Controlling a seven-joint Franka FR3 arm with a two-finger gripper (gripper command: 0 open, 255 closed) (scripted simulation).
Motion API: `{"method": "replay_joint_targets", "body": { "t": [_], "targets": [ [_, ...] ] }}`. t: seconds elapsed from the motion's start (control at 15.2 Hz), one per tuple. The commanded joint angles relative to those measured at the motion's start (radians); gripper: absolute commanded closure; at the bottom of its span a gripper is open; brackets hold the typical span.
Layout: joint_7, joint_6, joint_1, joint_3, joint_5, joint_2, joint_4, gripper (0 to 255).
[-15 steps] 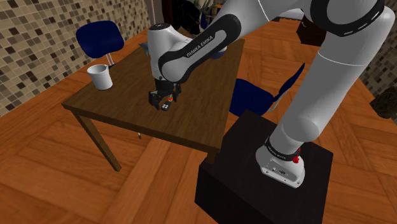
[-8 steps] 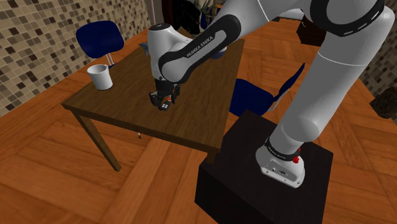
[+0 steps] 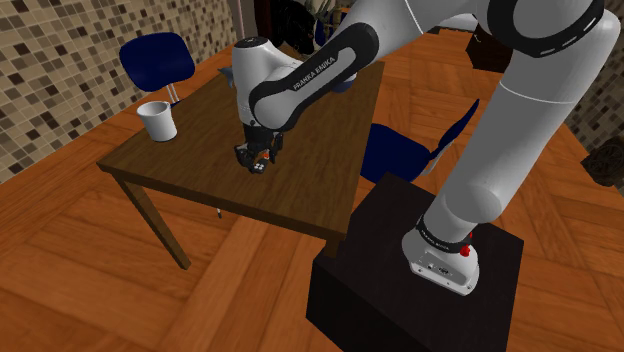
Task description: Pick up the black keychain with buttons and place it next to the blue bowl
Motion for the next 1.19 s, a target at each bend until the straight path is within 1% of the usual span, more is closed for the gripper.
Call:
{"method": "replay_joint_targets", "body": {
  "t": [0.0,1.12],
  "targets": [
    [-0.003,-0.013,-0.001,0.001,0.005,-0.009,0.005,255],
    [-0.042,-0.235,-0.005,-0.001,0.058,-0.125,0.119,255]
  ]
}}
